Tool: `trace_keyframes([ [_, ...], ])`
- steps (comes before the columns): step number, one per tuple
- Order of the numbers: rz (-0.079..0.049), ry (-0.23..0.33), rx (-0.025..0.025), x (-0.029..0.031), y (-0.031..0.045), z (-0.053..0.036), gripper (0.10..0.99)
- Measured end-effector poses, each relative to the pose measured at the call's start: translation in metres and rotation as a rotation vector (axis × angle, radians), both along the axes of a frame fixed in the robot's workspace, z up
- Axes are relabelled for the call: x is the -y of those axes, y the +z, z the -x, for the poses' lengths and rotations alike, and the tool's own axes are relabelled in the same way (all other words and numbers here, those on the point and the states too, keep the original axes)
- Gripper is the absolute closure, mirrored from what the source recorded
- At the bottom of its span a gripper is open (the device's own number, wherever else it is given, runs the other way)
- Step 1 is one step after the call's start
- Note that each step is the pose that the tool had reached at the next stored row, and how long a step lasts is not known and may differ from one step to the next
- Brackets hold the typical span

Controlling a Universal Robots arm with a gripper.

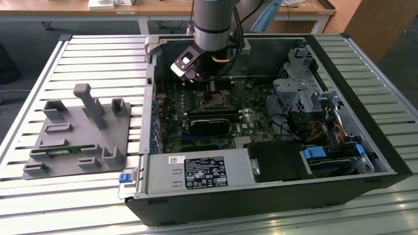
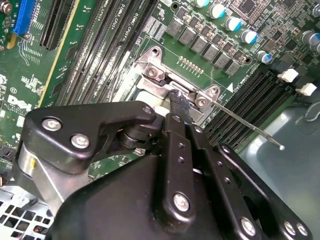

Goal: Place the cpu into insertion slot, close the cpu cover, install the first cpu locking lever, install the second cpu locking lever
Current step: 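Close the cpu cover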

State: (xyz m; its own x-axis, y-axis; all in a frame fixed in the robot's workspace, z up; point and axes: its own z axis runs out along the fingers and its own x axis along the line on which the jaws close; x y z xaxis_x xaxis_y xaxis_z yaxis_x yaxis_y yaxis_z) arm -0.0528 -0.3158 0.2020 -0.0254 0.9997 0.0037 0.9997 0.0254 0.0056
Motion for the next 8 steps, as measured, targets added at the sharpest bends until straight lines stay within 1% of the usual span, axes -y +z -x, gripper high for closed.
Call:
trace_keyframes([
  [8, 0.001, 0.0, -0.0002, 0.0, -0.0017, -0.0007, 0.98],
])
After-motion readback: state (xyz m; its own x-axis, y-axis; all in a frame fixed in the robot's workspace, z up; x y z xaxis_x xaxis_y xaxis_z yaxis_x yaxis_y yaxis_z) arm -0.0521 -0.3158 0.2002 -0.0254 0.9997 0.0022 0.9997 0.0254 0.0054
